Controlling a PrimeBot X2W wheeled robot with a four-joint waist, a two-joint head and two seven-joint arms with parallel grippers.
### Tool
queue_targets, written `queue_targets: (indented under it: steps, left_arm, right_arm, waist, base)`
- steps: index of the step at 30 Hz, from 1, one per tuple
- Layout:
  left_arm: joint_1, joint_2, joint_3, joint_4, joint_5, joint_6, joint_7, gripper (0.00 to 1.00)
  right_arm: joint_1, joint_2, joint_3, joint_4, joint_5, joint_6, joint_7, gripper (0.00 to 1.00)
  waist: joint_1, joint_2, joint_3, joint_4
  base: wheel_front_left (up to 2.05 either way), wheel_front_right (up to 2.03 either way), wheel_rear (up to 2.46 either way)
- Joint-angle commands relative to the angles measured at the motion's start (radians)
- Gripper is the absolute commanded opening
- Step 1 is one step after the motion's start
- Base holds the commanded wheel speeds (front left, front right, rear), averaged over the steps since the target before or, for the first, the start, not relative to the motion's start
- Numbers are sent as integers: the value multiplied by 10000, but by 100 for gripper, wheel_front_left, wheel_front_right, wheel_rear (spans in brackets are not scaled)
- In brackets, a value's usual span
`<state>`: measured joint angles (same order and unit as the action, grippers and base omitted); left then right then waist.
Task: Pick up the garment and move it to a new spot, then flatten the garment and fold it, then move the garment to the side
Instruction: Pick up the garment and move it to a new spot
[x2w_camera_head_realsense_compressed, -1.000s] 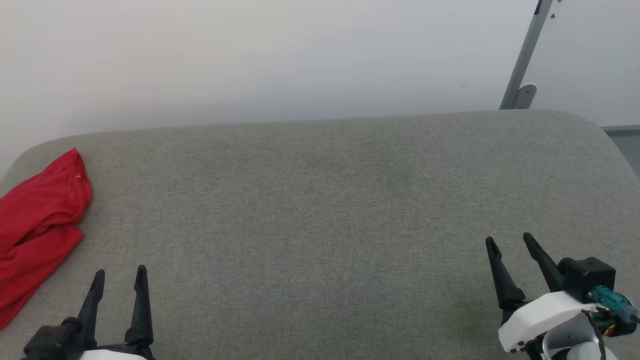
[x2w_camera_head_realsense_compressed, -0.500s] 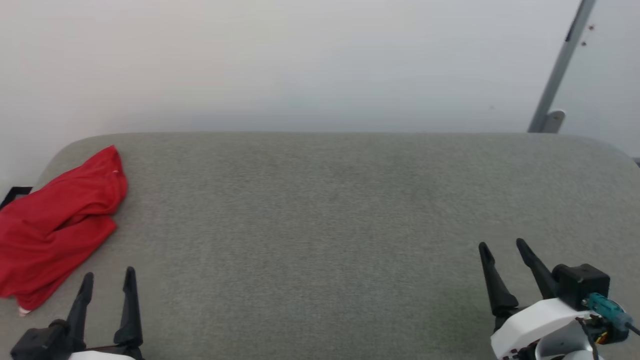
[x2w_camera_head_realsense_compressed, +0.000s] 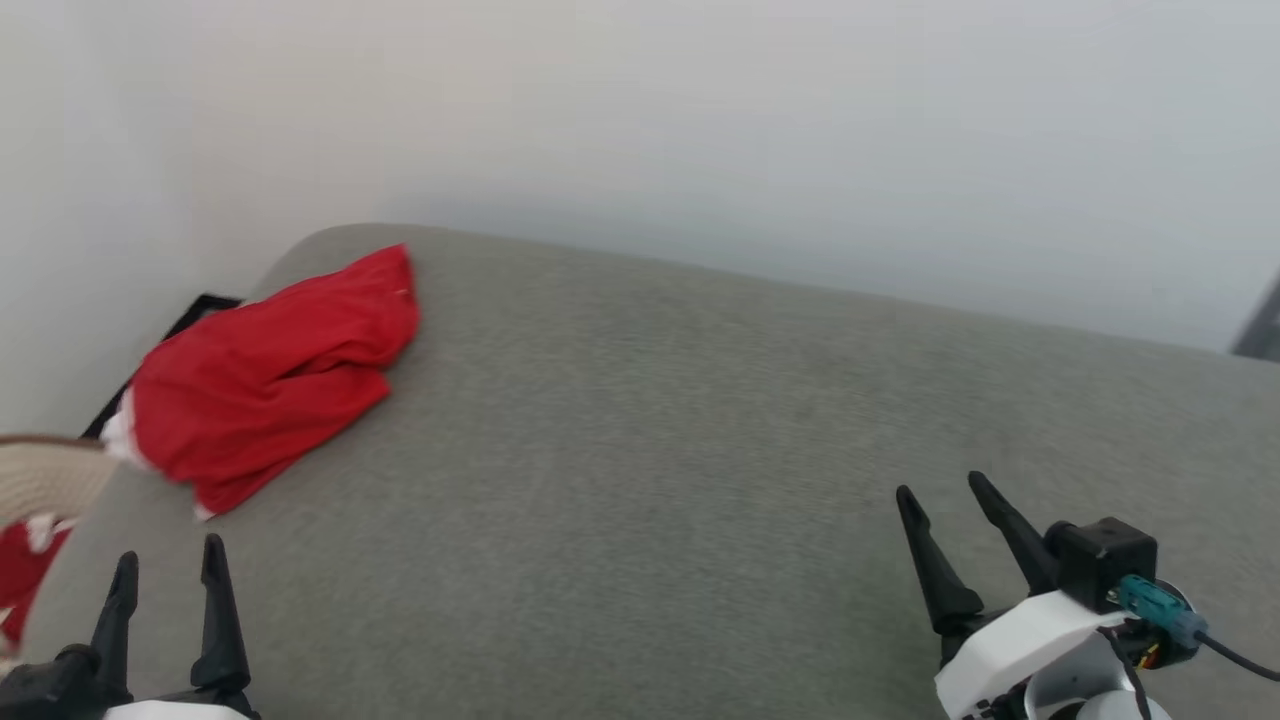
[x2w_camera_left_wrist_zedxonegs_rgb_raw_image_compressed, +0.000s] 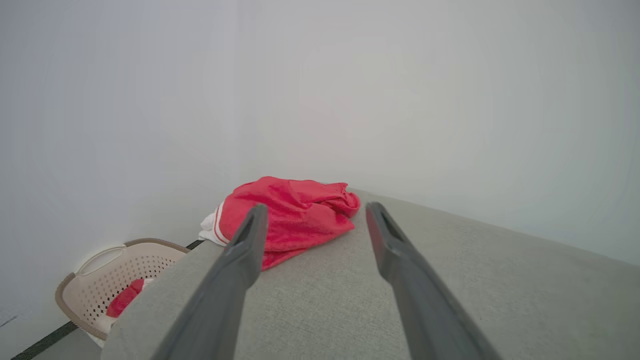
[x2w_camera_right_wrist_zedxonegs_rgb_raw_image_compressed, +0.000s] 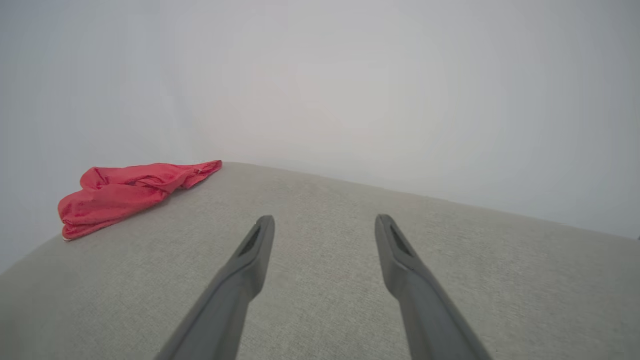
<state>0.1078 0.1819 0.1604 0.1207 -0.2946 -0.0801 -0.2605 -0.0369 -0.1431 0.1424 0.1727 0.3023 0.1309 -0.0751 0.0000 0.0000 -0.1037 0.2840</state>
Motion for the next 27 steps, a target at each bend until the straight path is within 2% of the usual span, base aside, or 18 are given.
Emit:
queue_targets:
  steps: [1, 10, 19, 27]
  left_arm:
    - [-20, -13, 12, -38, 63, 73, 0, 100]
    - [-132, 8, 85, -186, -51, 327, 175, 100]
    - [-663, -202, -9, -60, -319, 445, 176, 100]
    - [-2270, -17, -420, 782, -432, 205, 487, 100]
  right_arm:
    - [-133, -20, 68, 38, 72, -3, -2, 100]
    - [-597, -102, 800, 164, 337, -3, 25, 100]
    - [-1185, -383, 1019, 254, 498, -3, 62, 100]
    - [-1166, -649, 643, -26, 366, -3, 180, 100]
  waist:
    - [0, 0, 1, 642]
    - [0, 0, 154, 1784]
    - [0, 0, 606, 2133]
    - [0, 0, 1023, 2206]
  base:
    - [0, 0, 0]
    - [0, 0, 0]
    - [0, 0, 0]
    - [0, 0, 0]
